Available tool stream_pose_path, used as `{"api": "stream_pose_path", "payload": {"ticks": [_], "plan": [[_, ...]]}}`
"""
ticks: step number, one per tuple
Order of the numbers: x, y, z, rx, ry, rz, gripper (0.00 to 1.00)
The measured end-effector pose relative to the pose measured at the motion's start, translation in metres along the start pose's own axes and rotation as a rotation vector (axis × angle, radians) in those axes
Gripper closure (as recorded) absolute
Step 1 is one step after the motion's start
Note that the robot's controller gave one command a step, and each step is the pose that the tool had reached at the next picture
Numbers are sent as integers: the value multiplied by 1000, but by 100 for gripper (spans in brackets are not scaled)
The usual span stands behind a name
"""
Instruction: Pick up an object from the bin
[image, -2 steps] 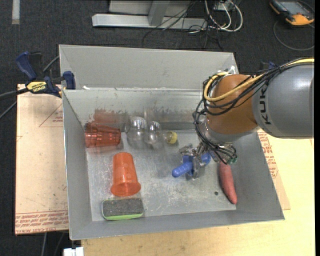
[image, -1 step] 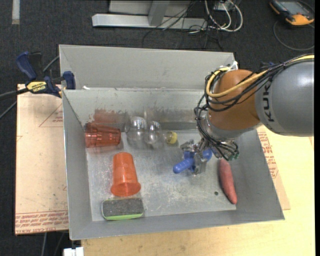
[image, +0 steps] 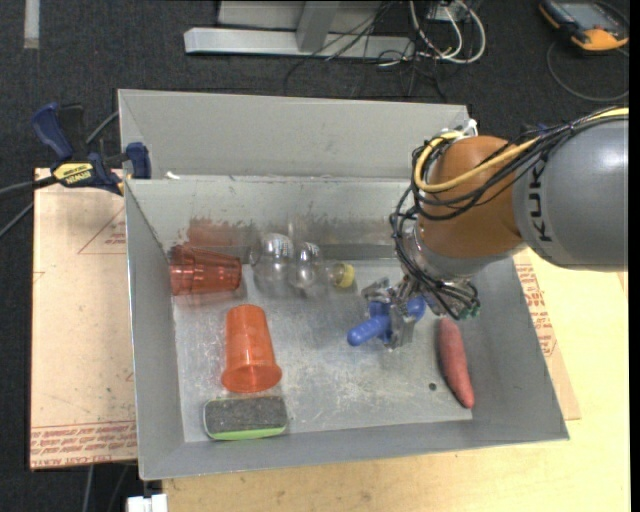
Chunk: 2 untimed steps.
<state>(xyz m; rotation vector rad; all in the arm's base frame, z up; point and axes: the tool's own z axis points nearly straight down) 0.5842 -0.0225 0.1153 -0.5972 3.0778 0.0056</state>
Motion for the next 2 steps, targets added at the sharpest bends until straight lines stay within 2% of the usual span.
{"api": "stream_pose_path", "payload": {"ticks": [2], "plan": [[-1,0,-22,0,-2,0,100]]}}
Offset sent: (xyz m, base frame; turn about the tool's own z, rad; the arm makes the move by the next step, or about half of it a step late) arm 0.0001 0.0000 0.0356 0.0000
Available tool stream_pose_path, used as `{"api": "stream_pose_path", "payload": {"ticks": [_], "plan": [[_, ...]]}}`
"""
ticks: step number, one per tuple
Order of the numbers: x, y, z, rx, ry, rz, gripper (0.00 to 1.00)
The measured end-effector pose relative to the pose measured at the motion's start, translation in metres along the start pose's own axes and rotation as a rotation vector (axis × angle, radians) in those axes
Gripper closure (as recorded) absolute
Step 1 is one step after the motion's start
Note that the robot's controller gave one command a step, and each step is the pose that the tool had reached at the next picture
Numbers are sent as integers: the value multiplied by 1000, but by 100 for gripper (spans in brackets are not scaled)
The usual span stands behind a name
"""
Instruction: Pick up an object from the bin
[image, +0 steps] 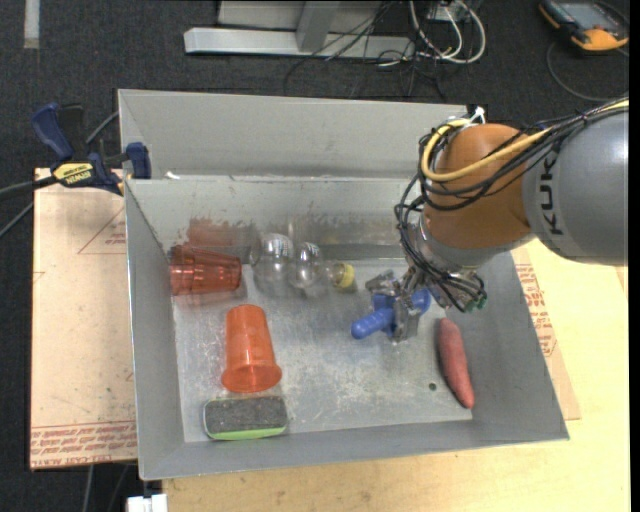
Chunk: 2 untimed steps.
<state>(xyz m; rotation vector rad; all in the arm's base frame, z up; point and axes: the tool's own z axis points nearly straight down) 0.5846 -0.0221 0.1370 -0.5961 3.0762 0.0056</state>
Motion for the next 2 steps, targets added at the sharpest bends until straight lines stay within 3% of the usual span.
{"api": "stream_pose_path", "payload": {"ticks": [2], "plan": [[0,0,-13,0,-1,0,100]]}}
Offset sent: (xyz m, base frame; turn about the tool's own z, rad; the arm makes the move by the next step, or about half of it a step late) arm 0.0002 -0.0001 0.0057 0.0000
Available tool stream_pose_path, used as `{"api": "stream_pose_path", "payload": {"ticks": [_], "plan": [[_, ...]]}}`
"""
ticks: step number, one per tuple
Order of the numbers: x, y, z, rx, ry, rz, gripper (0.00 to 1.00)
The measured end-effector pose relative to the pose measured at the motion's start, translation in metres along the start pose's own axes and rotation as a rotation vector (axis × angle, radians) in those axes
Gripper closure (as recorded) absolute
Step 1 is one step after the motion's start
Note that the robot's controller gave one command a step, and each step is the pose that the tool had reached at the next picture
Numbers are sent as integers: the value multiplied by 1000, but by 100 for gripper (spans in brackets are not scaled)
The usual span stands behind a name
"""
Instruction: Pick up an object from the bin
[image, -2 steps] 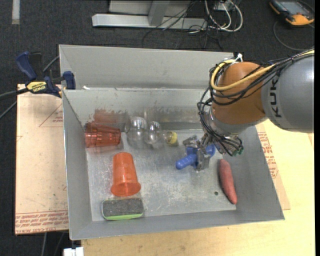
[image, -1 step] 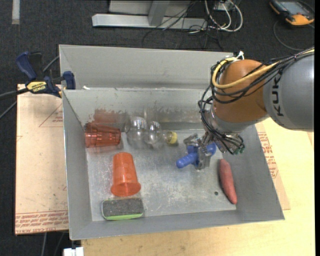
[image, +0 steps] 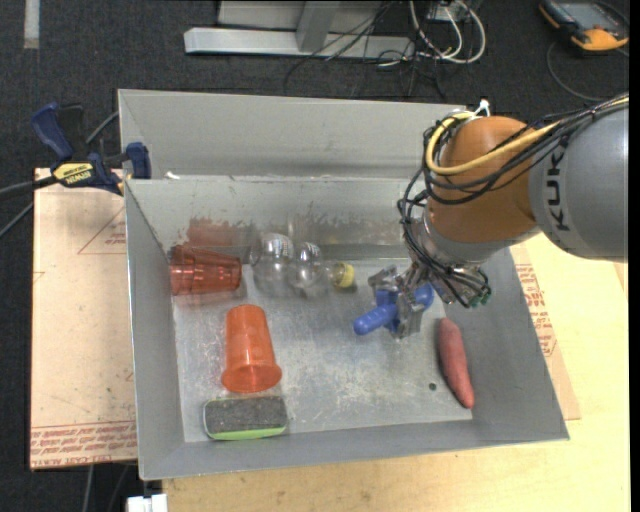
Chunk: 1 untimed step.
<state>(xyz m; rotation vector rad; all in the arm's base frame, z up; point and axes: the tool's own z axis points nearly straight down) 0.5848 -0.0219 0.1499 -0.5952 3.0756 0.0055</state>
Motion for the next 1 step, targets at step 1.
{"api": "stream_pose_path", "payload": {"ticks": [1], "plan": [[0,0,-5,-1,1,0,100]]}}
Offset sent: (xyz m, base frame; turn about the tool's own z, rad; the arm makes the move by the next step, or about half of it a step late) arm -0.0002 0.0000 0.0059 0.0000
